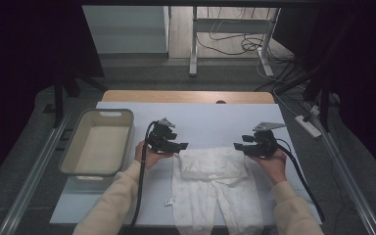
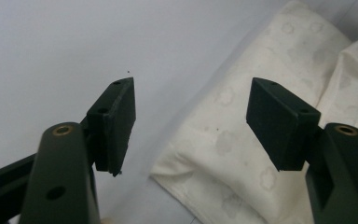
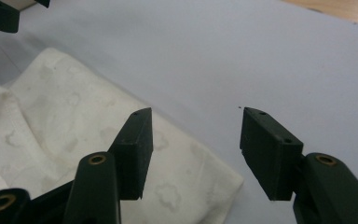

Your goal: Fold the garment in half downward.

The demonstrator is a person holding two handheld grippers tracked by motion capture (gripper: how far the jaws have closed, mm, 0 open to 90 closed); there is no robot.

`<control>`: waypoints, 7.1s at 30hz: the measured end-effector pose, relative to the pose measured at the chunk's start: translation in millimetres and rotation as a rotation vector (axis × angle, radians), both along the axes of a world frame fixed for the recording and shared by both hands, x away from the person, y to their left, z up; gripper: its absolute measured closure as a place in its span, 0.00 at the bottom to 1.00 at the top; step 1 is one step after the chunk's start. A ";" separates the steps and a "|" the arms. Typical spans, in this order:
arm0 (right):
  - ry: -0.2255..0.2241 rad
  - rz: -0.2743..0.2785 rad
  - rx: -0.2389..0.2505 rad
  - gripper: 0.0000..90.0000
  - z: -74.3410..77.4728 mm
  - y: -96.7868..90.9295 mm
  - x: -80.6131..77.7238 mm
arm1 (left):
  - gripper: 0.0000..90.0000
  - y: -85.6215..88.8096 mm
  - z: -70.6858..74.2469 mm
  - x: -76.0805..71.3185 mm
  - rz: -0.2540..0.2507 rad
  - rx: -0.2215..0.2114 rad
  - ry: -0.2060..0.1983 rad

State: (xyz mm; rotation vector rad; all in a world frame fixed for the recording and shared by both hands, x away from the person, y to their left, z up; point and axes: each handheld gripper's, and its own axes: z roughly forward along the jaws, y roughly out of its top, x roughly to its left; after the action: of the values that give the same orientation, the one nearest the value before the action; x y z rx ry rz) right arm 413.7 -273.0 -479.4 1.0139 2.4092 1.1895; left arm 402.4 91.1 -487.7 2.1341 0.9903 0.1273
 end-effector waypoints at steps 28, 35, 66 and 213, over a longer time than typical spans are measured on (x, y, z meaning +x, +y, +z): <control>0.113 -0.001 -0.105 0.44 -32.0 -5.5 10.1 | 0.35 -10.6 -32.1 5.5 -0.042 0.117 0.087; 0.107 0.001 -0.133 0.44 -36.4 -2.0 9.7 | 0.35 -13.3 -36.2 4.1 -0.050 0.137 0.089; 0.125 0.077 -0.131 0.85 -34.7 1.2 5.5 | 0.88 -14.9 -35.5 -4.5 -0.159 0.114 0.096; 0.054 0.158 -0.136 0.49 -38.6 25.8 -34.2 | 0.71 -14.8 -32.3 -22.8 -0.199 0.223 0.028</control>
State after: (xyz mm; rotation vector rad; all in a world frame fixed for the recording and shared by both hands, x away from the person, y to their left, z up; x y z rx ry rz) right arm 379.4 -247.2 -518.0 0.8385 2.6144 1.0410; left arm 379.6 76.3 -520.0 2.4313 0.8043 0.1145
